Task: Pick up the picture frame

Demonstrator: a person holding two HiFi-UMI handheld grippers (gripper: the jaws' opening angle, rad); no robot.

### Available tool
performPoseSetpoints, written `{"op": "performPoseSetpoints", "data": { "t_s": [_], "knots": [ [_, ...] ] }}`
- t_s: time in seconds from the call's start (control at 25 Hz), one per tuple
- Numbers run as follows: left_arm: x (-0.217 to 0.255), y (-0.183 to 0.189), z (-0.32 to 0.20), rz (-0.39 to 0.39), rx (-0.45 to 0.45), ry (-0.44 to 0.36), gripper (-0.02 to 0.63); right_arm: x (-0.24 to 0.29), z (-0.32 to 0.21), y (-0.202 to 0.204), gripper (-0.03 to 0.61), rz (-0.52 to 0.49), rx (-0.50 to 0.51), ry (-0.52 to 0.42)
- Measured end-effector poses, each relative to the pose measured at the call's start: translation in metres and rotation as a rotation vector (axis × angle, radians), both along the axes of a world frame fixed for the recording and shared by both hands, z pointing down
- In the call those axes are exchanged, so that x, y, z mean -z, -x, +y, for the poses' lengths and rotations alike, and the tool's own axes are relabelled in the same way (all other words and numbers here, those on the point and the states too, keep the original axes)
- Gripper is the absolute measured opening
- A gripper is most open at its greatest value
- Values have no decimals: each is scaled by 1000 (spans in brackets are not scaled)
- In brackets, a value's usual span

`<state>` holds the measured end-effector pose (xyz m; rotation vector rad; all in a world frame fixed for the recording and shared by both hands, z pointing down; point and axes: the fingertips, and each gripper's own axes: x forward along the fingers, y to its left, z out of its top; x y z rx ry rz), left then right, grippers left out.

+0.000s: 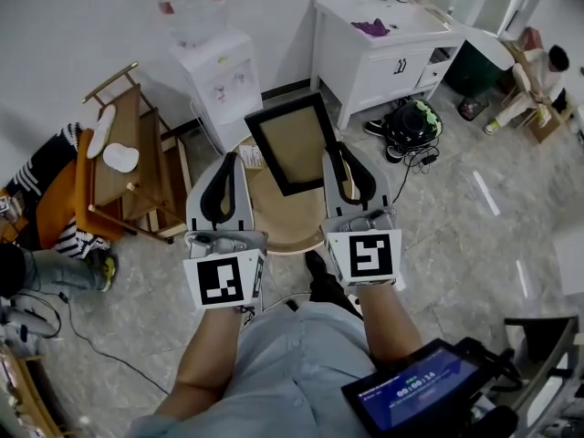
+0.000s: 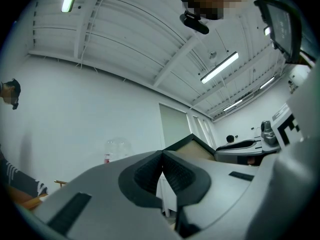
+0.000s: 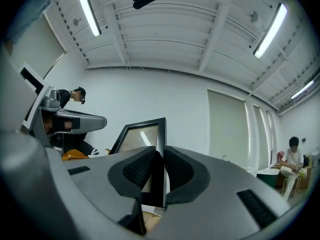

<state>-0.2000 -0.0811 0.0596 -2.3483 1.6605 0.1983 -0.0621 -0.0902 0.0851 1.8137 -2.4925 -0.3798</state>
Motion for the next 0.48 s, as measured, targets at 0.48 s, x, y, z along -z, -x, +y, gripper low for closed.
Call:
{"op": "performPoseSetpoints", "data": {
  "t_s": [0.48],
  "knots": [
    [-2, 0, 1, -8, -3, 8, 11, 9, 2, 0, 78, -23, -6, -44]
  ]
}}
